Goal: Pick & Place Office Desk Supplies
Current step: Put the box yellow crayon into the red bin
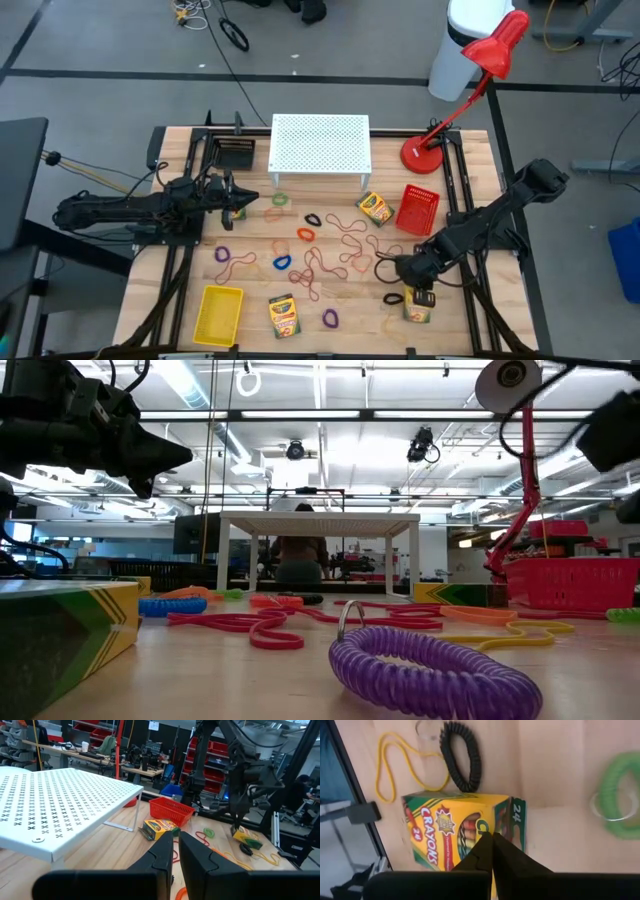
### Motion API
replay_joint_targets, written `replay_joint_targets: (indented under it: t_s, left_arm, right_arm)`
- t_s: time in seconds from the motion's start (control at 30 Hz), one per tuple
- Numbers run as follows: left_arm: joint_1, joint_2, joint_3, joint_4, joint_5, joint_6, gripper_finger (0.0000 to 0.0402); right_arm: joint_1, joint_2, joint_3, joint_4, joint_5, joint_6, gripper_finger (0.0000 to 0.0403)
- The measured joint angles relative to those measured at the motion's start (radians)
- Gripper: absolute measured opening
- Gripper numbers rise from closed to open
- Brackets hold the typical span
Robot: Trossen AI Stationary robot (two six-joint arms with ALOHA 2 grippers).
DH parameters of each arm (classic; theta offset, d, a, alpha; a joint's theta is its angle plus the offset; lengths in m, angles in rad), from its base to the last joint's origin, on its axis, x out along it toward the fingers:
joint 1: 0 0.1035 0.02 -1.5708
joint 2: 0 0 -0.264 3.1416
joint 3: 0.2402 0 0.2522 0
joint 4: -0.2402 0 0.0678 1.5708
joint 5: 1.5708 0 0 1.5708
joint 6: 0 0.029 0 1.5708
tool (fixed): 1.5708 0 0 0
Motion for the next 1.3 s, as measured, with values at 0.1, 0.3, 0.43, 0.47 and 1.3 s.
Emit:
replay_joint_targets:
  t_s: [0.1, 0.3, 0.43, 0.47, 1.3]
  left_arm:
    - [0.000, 0.000, 0.000, 0.000, 0.000, 0.000, 0.0035]
    - [0.000, 0.000, 0.000, 0.000, 0.000, 0.000, 0.0035]
    - [0.000, 0.000, 0.000, 0.000, 0.000, 0.000, 0.0035]
    - [0.000, 0.000, 0.000, 0.000, 0.000, 0.000, 0.0035]
    - [0.000, 0.000, 0.000, 0.000, 0.000, 0.000, 0.0035]
  right_arm:
    - [0.000, 0.000, 0.067, -0.090, 0.042, 0.001, 0.0003]
    - [0.000, 0.001, 0.222, -0.304, 0.166, 0.047, 0.0002]
    - [0.000, 0.029, 0.322, -0.429, 0.261, 0.093, 0.0001]
    - [0.000, 0.045, 0.346, -0.464, 0.281, 0.096, 0.0001]
    - [0.066, 0.707, 0.880, -0.892, 0.776, 0.105, 0.0000]
